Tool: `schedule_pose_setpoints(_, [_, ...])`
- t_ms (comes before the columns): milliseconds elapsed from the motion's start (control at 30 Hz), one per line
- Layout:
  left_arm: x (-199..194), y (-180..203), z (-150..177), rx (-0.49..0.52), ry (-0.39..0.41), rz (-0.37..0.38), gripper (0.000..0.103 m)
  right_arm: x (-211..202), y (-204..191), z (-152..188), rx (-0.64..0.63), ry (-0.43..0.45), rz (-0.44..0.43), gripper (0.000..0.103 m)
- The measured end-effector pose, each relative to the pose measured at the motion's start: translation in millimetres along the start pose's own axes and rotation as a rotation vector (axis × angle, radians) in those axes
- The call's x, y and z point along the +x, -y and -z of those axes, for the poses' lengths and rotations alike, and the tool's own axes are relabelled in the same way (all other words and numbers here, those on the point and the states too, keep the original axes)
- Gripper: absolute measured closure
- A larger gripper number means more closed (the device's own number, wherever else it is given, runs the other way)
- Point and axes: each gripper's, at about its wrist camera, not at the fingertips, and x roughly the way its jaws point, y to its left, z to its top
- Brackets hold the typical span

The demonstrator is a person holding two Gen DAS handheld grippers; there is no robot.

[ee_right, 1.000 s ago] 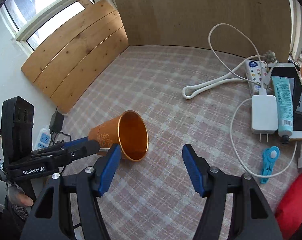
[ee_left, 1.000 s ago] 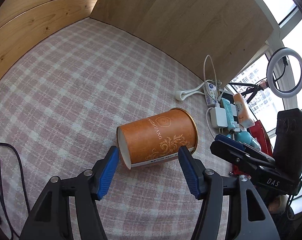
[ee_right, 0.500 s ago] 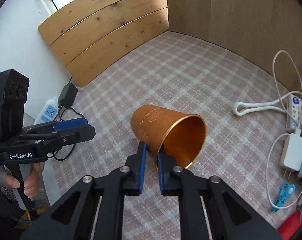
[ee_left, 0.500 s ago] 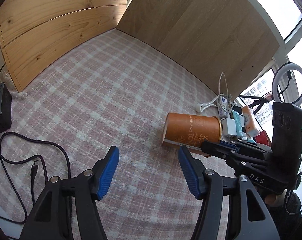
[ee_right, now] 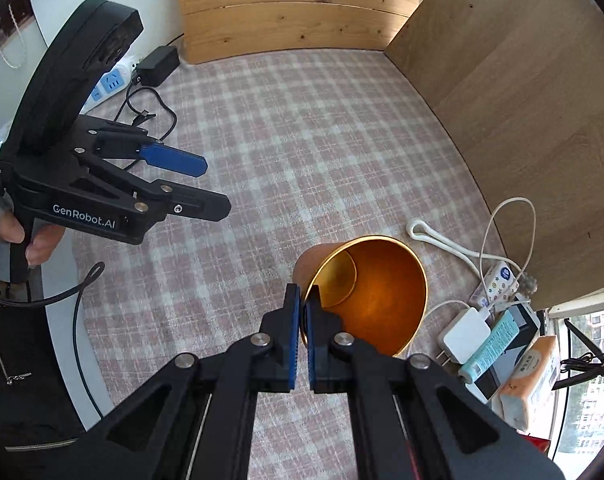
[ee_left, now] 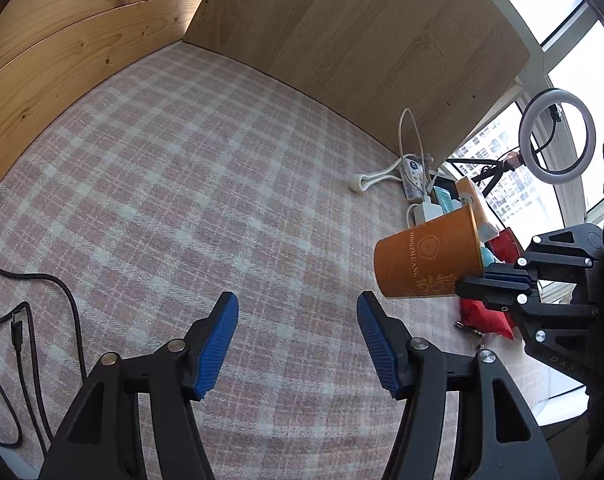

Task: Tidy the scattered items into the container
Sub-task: 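Lift the cup with the left gripper while the right gripper grasps its rim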

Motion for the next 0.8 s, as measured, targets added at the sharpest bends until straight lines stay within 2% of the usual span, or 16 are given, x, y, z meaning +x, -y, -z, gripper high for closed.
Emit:
schedule_pose_setpoints(133, [1.3, 5.3, 0.4, 0.042, -0.012, 0.003, 0.044, 20.3, -10.2, -3.6, -0.004, -0.023, -0.012, 0.096])
schedule_pose_setpoints(200, [0.2, 6.5, -0.1, 0.063, -0.016, 0.000, 0.044, 17.0, -7.4, -5.2, 0.028, 0.004, -0.030, 0.085])
schedule_pose_setpoints(233, [-0.5, 6.4, -0.8, 0.070, -0.018, -0.001, 0.044, 14.2, -4.3, -4.6, 0.055, 0.022, -0.036, 0.073])
schedule_pose_setpoints(300, [-1.5, 6.2, -2.2, 0.085, -0.022, -0.002, 0.044, 8.6, 6.4, 6.1, 0.154, 0.058, -0.042, 0.058])
schedule_pose_setpoints(500, [0.1, 16.8, -3.3, 0.193, -0.049, -0.008, 0.044, -8.0, 38.3, 38.0, 0.451, 0.166, -0.059, 0.057])
schedule_pose_setpoints(600, [-0.3, 24.9, -6.6, 0.205, -0.063, 0.014, 0.044, -16.3, 54.2, 54.0, 0.599, 0.219, -0.067, 0.058])
schedule_pose_setpoints(667, [-2.3, 34.1, -10.3, 0.231, -0.056, 0.032, 0.044, -20.9, 63.8, 65.2, 0.693, 0.256, -0.077, 0.067])
schedule_pose_setpoints(733, [-0.9, 48.6, -10.6, 0.323, -0.051, 0.027, 0.043, -18.2, 65.6, 80.1, 0.745, 0.301, -0.115, 0.067])
schedule_pose_setpoints(800, [6.0, 62.0, -5.3, 0.447, -0.066, -0.017, 0.042, -13.3, 62.2, 88.4, 0.772, 0.318, -0.142, 0.067])
